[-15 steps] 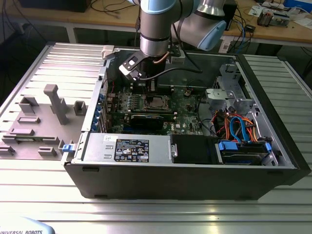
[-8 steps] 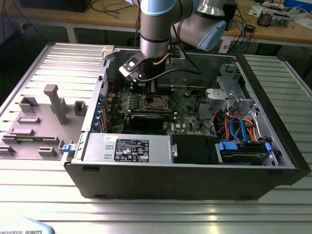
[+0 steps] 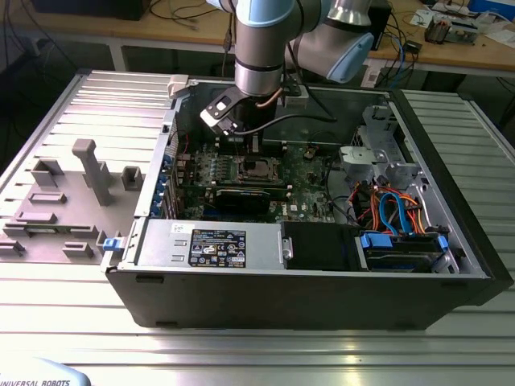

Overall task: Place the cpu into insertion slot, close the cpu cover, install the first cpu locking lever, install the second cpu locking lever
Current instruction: 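Close the cpu cover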

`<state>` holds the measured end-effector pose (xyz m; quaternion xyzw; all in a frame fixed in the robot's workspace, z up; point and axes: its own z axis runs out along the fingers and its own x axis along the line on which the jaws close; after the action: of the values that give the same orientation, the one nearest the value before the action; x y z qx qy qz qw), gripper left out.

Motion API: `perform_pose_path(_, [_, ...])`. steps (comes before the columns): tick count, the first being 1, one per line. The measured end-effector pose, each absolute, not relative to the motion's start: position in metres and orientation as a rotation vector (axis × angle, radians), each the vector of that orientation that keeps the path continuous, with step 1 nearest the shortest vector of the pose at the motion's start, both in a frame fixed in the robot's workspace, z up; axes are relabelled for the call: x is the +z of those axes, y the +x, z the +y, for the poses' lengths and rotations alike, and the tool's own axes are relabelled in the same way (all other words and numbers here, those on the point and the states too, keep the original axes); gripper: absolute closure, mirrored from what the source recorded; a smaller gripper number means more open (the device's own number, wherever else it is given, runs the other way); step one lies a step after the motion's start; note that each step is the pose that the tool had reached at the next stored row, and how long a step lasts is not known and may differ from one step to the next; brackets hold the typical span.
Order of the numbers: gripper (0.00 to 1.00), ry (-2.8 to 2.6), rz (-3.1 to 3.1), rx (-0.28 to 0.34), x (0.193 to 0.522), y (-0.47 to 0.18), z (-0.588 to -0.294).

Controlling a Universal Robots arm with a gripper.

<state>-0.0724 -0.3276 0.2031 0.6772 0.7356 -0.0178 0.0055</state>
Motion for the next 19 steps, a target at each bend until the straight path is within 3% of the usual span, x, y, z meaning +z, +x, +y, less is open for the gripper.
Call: perform_pose_path(19, [0.89,2.117,2.299,-0.052,0.2131,-0.0755,-0.3276])
